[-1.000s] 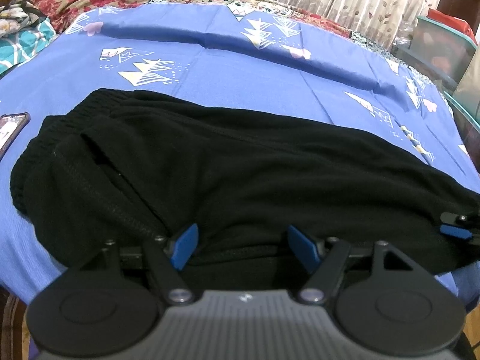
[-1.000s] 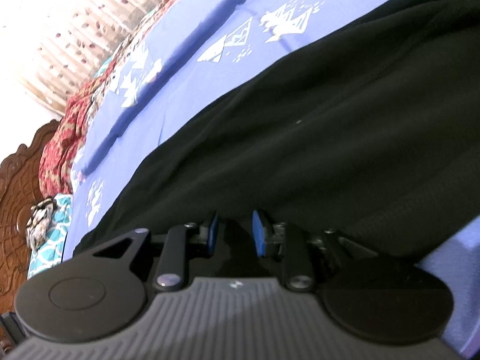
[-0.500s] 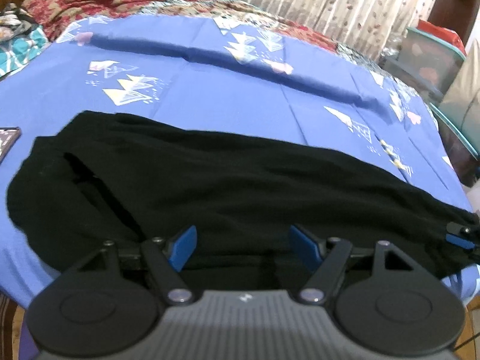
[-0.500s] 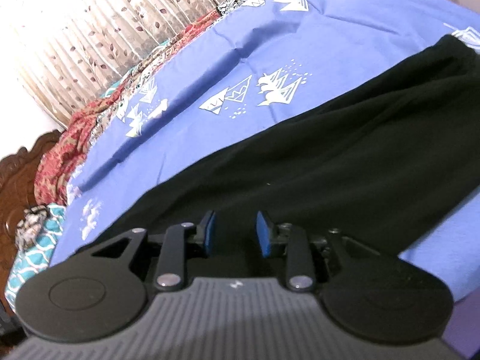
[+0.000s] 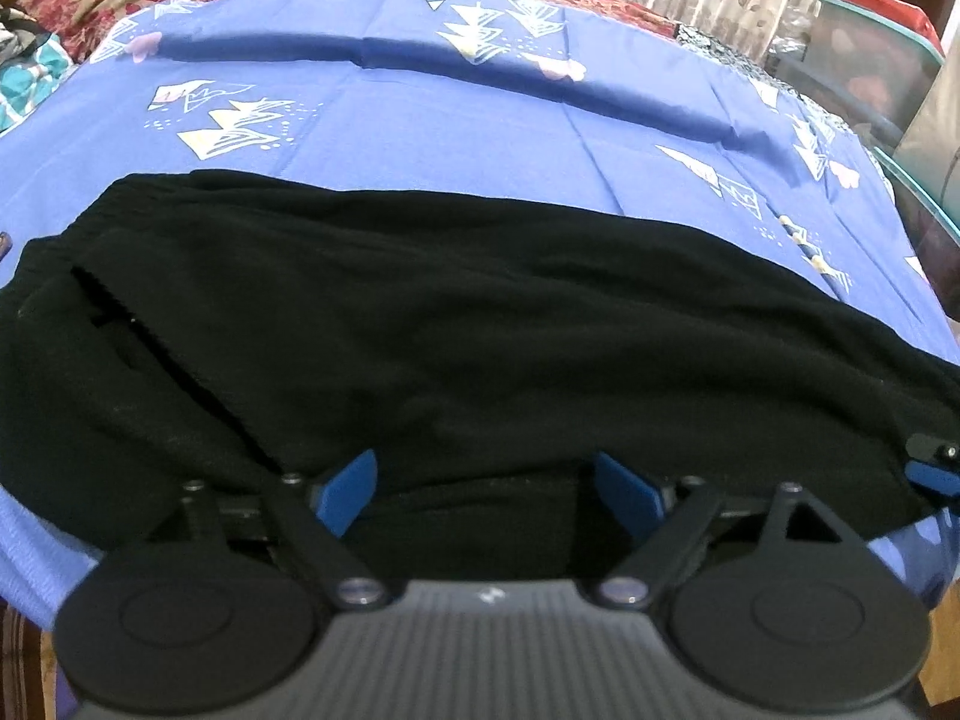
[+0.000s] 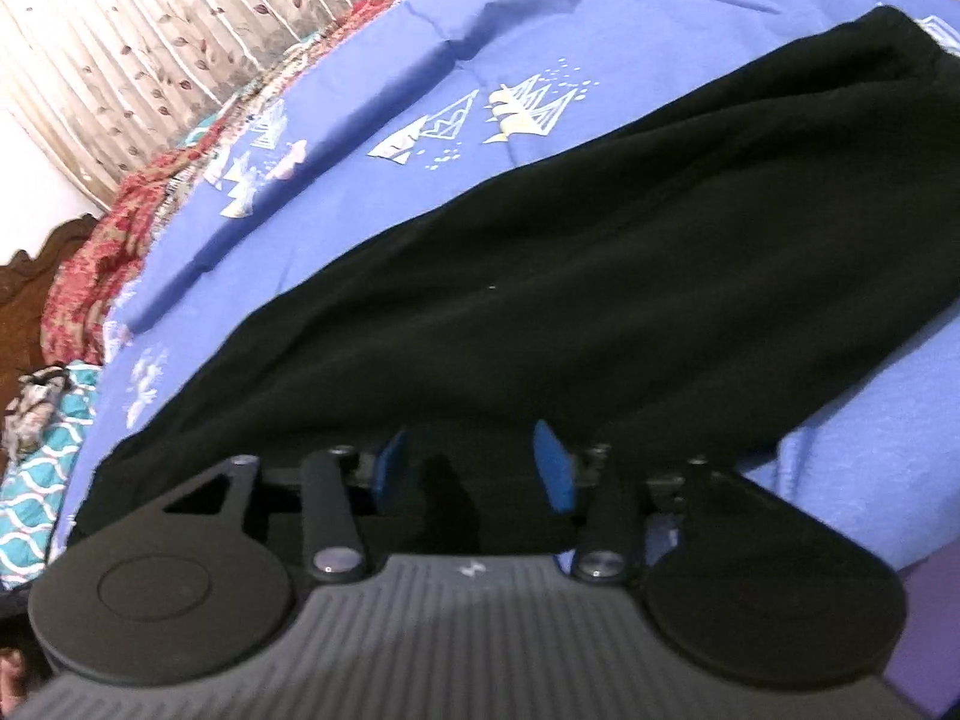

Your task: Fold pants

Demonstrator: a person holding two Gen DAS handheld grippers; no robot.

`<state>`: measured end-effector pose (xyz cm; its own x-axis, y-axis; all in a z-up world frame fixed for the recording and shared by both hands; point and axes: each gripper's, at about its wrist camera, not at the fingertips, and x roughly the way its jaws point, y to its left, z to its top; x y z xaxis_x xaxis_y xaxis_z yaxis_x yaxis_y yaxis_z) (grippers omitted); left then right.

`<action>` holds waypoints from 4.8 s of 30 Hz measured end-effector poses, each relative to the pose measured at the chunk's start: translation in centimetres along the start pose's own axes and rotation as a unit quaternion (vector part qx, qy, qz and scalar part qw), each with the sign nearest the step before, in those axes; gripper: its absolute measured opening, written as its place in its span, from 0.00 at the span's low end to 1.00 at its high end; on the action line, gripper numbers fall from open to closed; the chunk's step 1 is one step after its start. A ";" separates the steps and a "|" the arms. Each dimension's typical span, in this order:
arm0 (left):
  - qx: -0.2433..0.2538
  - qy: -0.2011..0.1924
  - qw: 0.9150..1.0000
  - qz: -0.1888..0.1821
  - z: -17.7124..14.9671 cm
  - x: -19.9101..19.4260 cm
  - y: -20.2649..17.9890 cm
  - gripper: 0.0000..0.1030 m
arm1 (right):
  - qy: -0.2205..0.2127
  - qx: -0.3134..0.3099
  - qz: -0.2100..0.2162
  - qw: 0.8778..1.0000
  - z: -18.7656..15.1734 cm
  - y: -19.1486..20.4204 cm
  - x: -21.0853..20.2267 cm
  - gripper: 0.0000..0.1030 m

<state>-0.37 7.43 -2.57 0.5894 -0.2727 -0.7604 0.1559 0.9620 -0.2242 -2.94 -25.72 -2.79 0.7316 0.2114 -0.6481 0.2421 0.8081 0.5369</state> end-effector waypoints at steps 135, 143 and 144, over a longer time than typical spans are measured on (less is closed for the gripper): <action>-0.043 0.017 0.989 -0.141 1.5 -2.5 -0.3 0.48 | -0.045 -0.315 0.045 0.947 -0.5 5.3 -5.0 0.44; -0.040 0.010 0.989 -0.140 1.2 -3.2 0.3 0.48 | -0.035 -0.193 0.019 0.980 0.6 3.5 -1.6 0.23; -0.041 0.008 0.989 -0.139 1.0 -3.6 0.6 0.48 | -0.020 -0.186 0.018 0.982 0.1 3.4 -0.7 0.23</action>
<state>-1.61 8.99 0.60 0.5205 -0.5271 -0.6717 0.2448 0.8458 -0.4740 -2.57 -23.23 -0.42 0.7621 0.2275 -0.6062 -0.0289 0.9472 0.3193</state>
